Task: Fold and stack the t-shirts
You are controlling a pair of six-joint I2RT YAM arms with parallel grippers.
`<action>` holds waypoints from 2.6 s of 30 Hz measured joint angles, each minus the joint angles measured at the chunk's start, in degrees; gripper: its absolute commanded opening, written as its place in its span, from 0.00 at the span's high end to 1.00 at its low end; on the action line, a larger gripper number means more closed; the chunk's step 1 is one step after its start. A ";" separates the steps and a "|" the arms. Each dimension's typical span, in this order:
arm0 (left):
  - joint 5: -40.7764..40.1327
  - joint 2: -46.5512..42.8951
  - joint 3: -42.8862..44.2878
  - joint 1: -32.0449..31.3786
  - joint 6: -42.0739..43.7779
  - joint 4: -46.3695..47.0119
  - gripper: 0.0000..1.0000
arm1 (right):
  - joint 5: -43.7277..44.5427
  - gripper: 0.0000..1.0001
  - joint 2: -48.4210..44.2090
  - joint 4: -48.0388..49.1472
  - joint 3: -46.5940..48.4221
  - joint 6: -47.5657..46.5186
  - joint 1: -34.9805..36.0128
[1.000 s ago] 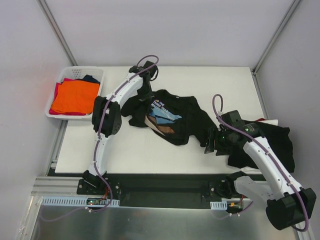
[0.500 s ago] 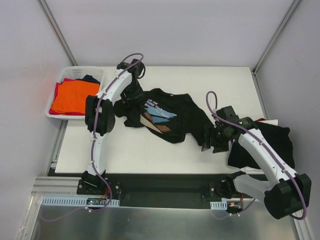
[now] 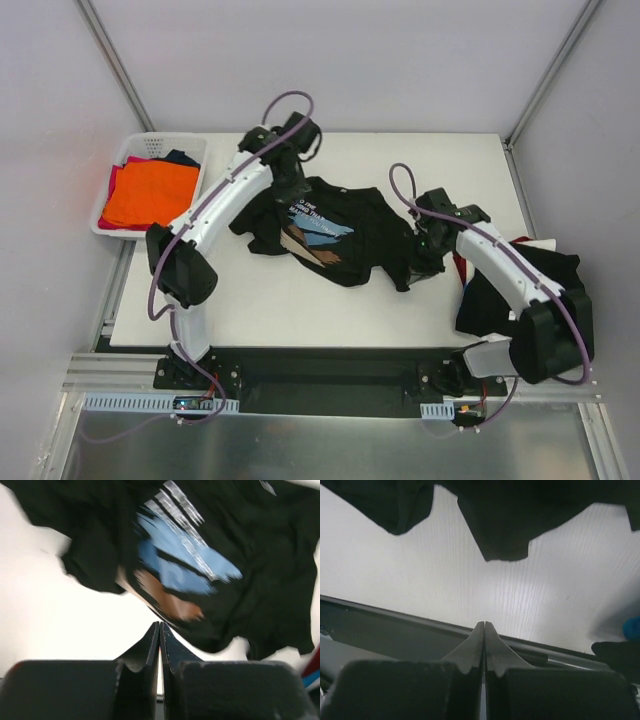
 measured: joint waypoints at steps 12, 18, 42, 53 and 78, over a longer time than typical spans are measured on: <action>4.44 6.21 -7.41 -14.08 -1.75 1.42 0.93 | -0.94 0.99 26.29 6.10 15.23 -4.92 -8.94; 4.61 6.21 -9.88 -14.05 -1.53 1.68 0.93 | -3.65 0.99 31.95 9.70 17.46 -4.35 -10.86; 11.23 23.87 -3.48 4.61 5.73 8.70 0.87 | -5.86 0.99 24.24 24.00 -0.48 7.17 -6.03; 16.68 32.13 10.19 9.90 10.19 5.09 0.83 | -1.51 0.99 17.66 24.24 -5.25 18.47 16.63; 16.92 24.39 -2.36 9.84 12.20 7.91 0.84 | 8.37 0.99 16.92 12.22 13.73 28.35 33.31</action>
